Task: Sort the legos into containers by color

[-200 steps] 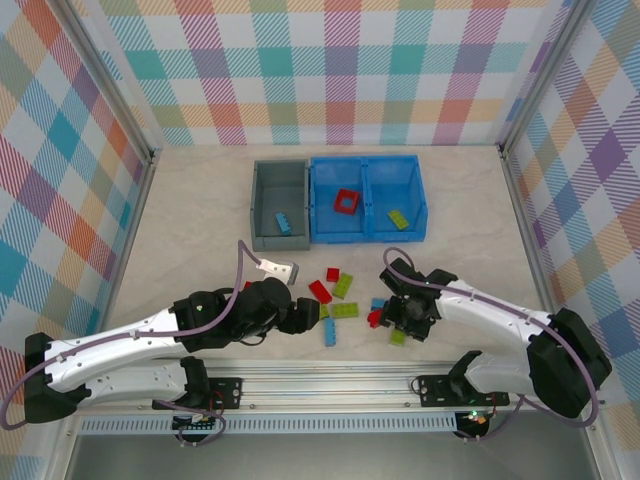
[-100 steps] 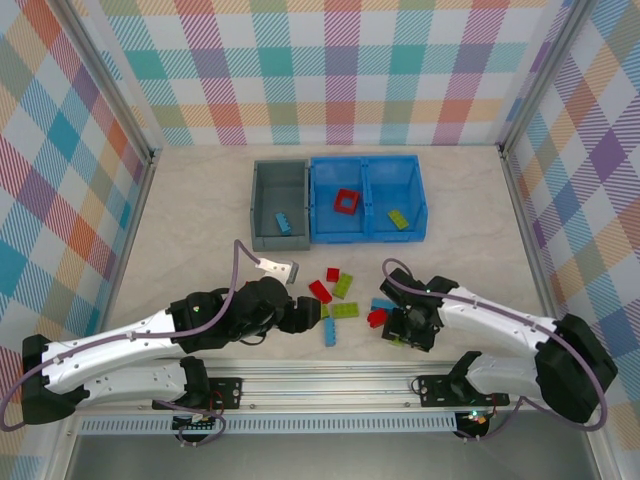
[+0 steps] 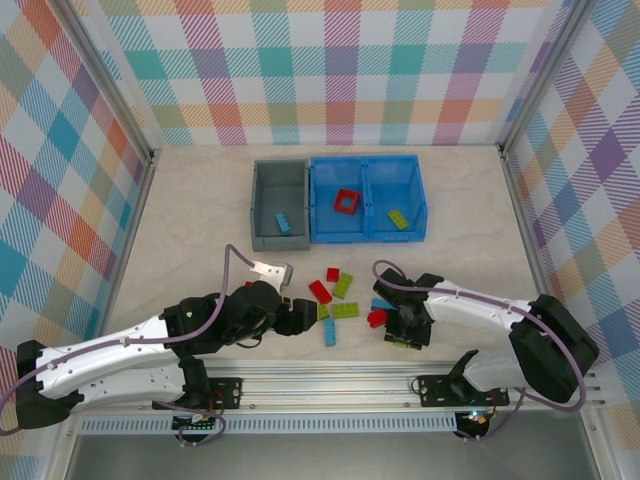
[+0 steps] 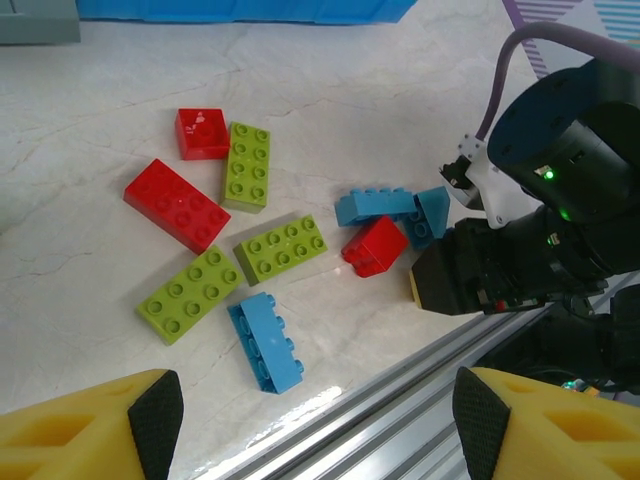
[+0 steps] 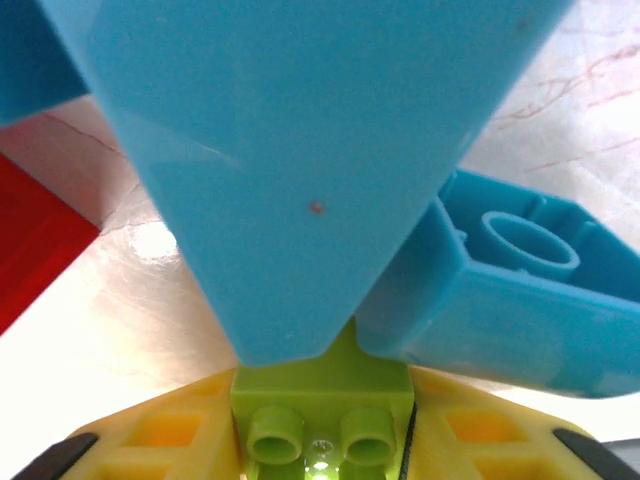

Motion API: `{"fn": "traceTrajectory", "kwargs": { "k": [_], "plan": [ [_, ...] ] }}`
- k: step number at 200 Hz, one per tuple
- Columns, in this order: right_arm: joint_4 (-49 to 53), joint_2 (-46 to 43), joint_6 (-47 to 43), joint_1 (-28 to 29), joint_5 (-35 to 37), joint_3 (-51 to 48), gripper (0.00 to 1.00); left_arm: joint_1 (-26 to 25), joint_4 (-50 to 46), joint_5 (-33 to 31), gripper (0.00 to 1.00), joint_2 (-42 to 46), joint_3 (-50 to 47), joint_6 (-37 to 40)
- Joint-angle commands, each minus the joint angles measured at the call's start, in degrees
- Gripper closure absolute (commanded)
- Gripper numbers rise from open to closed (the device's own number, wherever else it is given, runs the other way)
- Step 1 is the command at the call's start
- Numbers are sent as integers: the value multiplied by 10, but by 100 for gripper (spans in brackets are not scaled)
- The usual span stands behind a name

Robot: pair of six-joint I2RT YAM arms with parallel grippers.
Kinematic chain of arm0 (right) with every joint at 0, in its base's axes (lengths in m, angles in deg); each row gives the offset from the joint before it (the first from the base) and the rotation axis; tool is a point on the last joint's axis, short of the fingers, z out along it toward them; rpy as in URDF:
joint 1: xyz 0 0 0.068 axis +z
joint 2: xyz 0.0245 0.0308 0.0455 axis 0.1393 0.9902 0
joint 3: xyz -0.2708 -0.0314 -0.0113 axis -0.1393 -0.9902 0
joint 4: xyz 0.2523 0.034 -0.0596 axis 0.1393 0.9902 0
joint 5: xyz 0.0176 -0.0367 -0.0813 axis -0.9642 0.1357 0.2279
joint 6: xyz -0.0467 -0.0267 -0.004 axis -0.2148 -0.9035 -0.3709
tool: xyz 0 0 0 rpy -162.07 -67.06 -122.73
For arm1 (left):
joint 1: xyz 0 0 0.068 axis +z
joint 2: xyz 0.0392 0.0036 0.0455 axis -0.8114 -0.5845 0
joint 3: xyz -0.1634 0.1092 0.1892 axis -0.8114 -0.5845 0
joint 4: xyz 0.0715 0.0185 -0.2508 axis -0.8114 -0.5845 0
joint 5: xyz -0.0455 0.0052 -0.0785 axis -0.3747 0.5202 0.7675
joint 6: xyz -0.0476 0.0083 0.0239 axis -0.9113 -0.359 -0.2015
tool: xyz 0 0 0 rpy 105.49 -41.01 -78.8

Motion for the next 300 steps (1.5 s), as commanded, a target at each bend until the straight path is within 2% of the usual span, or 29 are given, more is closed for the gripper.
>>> {"fn": "traceTrajectory", "kwargs": {
  "k": [1,37,71,103,126,148,194,216,253,286,300],
  "plan": [
    [7,-25,-5,7,25,20,68,-8,-25,-52,26,24,25,-3],
    [85,-78,-19,17,47,90,69,-8,-59,-101,26,34,106,29],
    [160,-85,-68,6,109,223,68,-8,-82,-104,25,-18,184,54],
    [134,3,-176,-97,116,356,68,3,-54,-89,24,-92,224,74],
    [88,96,-231,-163,82,434,68,40,-39,-66,24,-131,244,69],
    [45,176,-272,-206,47,487,68,64,-31,-56,24,-156,257,72],
    [16,333,-333,-275,-35,577,67,70,-20,-60,25,-203,263,79],
    [22,392,-350,-294,-87,613,66,70,-19,-64,25,-219,259,75],
    [46,453,-358,-301,-90,654,63,70,-17,-69,25,-227,250,70],
    [49,462,-351,-306,-75,657,47,69,-34,-79,26,-224,247,63],
    [49,454,-352,-306,-71,656,44,69,-55,-92,27,-218,244,52]
  ]
}}
